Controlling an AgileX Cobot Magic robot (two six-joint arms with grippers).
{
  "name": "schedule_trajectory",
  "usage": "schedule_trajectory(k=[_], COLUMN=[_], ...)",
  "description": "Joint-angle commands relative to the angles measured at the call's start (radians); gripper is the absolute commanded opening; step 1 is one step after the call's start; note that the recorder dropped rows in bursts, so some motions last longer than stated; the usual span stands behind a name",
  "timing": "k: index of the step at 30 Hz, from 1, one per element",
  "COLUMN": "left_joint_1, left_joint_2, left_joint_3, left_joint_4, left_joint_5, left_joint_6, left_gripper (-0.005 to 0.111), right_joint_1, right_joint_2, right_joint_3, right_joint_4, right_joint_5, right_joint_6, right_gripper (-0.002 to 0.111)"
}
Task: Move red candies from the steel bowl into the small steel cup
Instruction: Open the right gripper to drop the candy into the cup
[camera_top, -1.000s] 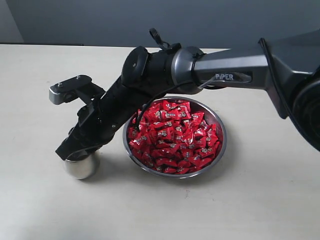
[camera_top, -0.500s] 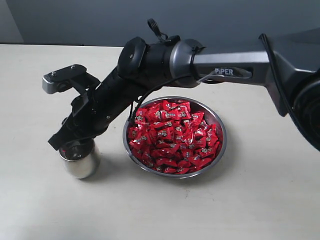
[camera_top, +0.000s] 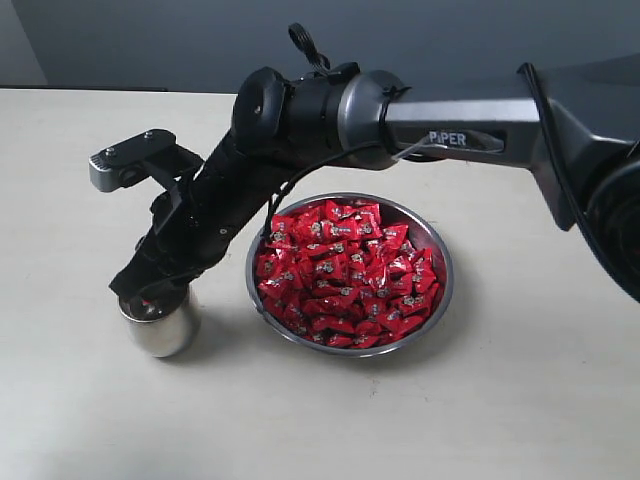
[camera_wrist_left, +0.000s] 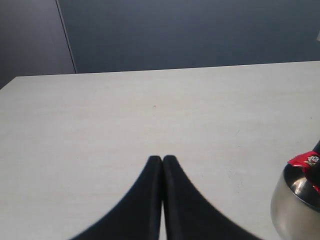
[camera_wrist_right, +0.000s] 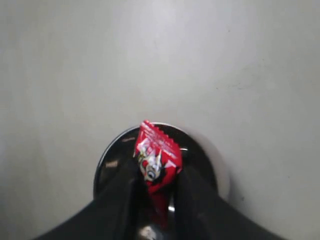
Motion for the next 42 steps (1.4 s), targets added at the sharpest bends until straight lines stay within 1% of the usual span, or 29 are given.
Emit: schedule_trajectory(k=[1,21,22,23,26,27,35,42], left_joint_1=[0.001,0.001,0.001,0.001,0.001,0.001,0.001,0.001], left_joint_2=[-0.004,-0.004,-0.004,-0.004,-0.004,-0.004,-0.004,-0.004], left_joint_3=[0.004,0.004,0.004,0.004,0.004,0.004,0.004,0.004], left_joint_4=[-0.002,-0.002,-0.002,-0.002,-0.002,-0.002,-0.002,-0.002], left_joint_5=[-0.002,-0.002,-0.002,-0.002,-0.002,-0.002,-0.002,-0.002], left_joint_6=[-0.001,-0.001,-0.001,-0.001,-0.001,-0.001,-0.001,-0.001], left_gripper=[0.0,0.0,0.0,0.0,0.0,0.0,0.0,0.0], right_joint_1=[0.002,0.002,0.002,0.002,0.002,0.002,0.002,0.0], right_joint_2=[-0.007,-0.022,-0.022,-0.022,-0.022,-0.022,-0.045,-0.121], right_joint_3=[-0.009,-0.011,-0.011,-0.011,-0.011,-0.011,-0.011,-0.011], right_joint_4=[-0.01,-0.014,-0.014,-0.014,-0.018,-0.02,-0.025,-0.125], right_joint_5=[-0.004,0.046,0.046,0.046,0.041,0.04,0.026,-0.044], right_joint_6=[0.004,0.006,0.006,0.011,0.048,0.06,0.067,0.132], right_gripper=[-0.001,-0.001,0.002,0.009,0.036,0.042,0.043,0.041])
